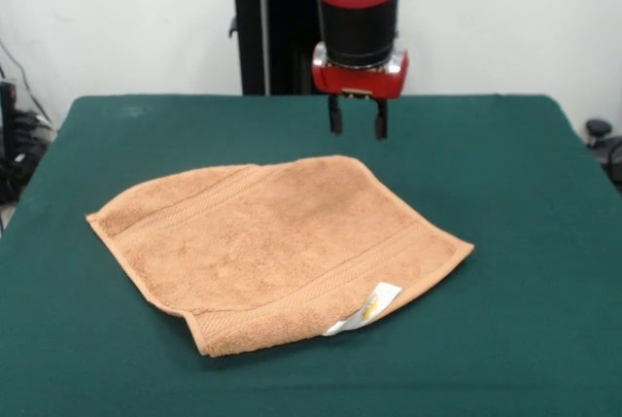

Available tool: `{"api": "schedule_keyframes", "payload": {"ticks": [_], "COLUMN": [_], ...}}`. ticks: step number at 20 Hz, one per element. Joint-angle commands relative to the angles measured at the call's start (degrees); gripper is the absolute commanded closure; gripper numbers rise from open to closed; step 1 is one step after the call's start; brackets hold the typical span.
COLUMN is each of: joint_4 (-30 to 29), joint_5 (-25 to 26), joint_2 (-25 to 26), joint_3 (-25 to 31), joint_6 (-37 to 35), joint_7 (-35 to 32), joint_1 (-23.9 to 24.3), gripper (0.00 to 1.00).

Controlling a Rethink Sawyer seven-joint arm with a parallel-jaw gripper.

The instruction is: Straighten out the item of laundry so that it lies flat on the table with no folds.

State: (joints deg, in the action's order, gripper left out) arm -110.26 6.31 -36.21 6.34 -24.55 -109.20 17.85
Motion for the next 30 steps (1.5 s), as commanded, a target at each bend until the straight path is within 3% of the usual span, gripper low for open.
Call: {"api": "schedule_keyframes", "payload": {"ticks": [1, 5, 19, 30], "joint_4": [-0.7, 1.3, 4.7, 6.5], "joint_5": [-2.5, -2.3, -2.7, -3.8], "joint_2": [7.4, 12.1, 19.5, 21.6], "joint_3": [-0.6, -0.1, 1.5, 1.0], "joint_6": [7.2, 11.2, 18.3, 20.3], "joint_7": [-13.4, -11.8, -10.0, -11.4], "joint_1": [-3.8, -2.9, -0.8, -2.3], "gripper": [0.0, 0.0, 0.0, 0.0]}}
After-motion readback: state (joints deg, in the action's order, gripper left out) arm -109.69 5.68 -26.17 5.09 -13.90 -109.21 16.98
